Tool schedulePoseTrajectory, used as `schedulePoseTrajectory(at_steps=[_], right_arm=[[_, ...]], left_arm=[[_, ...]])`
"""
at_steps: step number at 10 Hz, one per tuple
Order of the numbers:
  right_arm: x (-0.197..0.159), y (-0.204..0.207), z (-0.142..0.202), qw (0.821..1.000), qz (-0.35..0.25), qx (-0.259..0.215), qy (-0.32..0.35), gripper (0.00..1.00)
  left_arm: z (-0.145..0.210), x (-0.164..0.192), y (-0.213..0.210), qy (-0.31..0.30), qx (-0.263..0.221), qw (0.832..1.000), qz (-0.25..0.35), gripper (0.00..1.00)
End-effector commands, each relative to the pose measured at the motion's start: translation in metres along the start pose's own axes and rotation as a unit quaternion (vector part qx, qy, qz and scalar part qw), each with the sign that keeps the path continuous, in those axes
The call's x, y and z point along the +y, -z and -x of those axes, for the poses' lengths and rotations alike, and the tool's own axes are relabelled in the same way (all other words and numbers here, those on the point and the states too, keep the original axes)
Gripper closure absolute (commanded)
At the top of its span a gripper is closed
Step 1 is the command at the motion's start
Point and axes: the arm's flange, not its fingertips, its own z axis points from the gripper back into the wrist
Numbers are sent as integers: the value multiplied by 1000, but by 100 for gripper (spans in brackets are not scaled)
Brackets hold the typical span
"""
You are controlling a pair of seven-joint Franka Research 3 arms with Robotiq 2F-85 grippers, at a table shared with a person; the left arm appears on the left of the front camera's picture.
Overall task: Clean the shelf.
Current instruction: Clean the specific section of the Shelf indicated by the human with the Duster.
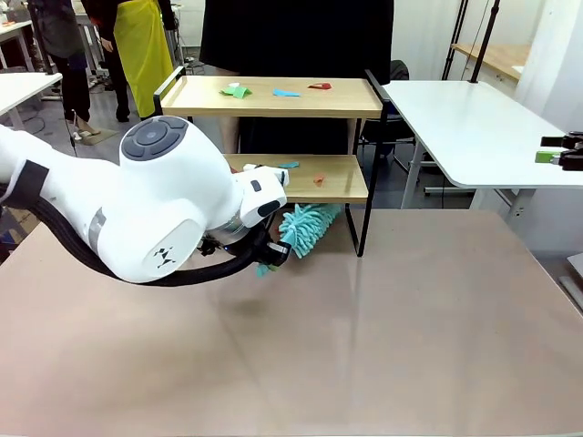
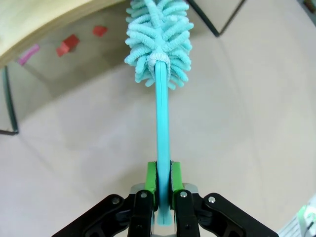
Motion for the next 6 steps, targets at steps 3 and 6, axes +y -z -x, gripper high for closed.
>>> schedulePoseTrajectory(at_steps=[3,6], right_arm=[[1,1,-2,1000,-1,0,-2,0],[1,1,-2,1000,-1,0,-2,0]], left_arm=[[-3,-28,5,-56,-18,998,-33,86],[-11,-38,20,-103,-18,994,-40,86]])
